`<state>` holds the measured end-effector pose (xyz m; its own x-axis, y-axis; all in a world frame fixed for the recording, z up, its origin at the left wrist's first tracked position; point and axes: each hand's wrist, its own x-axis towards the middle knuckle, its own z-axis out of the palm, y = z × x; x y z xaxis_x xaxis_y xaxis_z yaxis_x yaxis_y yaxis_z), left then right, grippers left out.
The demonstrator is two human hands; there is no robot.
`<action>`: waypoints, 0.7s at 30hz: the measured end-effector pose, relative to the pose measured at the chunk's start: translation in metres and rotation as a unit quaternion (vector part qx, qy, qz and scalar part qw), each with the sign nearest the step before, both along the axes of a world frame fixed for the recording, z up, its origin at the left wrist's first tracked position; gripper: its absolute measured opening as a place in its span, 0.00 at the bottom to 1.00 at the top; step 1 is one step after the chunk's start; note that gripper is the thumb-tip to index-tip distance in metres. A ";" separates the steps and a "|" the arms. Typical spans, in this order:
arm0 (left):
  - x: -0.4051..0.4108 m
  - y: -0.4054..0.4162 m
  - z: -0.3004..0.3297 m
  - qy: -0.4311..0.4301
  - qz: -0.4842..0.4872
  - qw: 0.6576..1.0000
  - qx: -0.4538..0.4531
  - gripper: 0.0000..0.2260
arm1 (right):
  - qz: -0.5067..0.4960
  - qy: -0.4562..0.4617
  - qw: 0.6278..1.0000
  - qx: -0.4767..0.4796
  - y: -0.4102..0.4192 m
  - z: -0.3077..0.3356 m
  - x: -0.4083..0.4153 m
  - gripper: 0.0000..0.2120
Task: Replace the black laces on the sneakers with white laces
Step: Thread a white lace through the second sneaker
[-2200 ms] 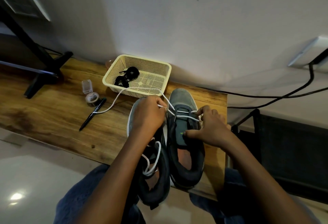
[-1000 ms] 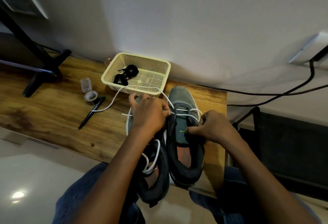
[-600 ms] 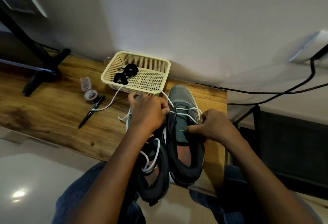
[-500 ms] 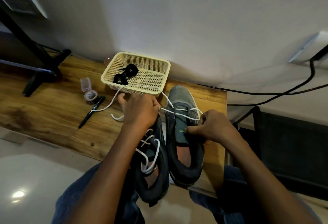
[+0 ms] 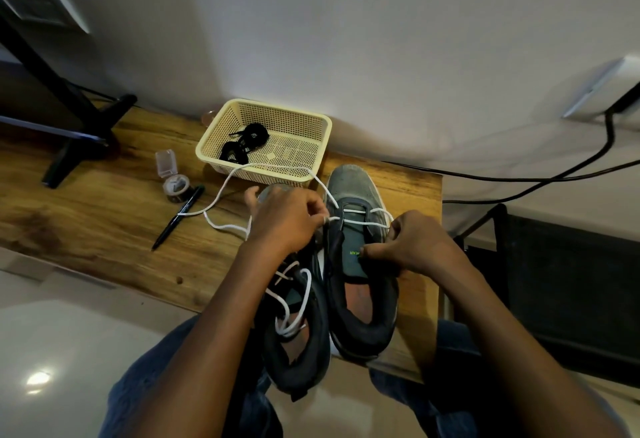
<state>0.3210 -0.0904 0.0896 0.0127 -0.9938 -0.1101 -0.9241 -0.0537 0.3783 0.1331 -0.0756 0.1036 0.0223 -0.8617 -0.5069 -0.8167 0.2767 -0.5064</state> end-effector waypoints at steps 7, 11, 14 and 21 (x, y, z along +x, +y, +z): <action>0.006 -0.001 0.002 -0.042 0.058 0.997 -0.017 0.06 | -0.005 0.000 1.000 -0.004 0.001 0.000 0.000 0.19; -0.003 -0.001 0.003 0.003 -0.019 1.000 -0.002 0.04 | -0.003 -0.002 1.000 -0.003 0.000 -0.001 0.000 0.18; -0.005 -0.001 0.004 -0.024 -0.020 0.999 -0.017 0.05 | -0.006 0.000 1.000 -0.003 0.000 -0.003 -0.001 0.20; -0.006 0.000 0.001 -0.018 -0.029 0.999 -0.022 0.04 | -0.011 0.001 1.000 -0.004 -0.001 -0.004 -0.001 0.21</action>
<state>0.3153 -0.0900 0.0911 -0.0425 -0.9968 -0.0675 -0.9380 0.0165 0.3463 0.1323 -0.0767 0.0991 0.0016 -0.8661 -0.4998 -0.8116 0.2908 -0.5066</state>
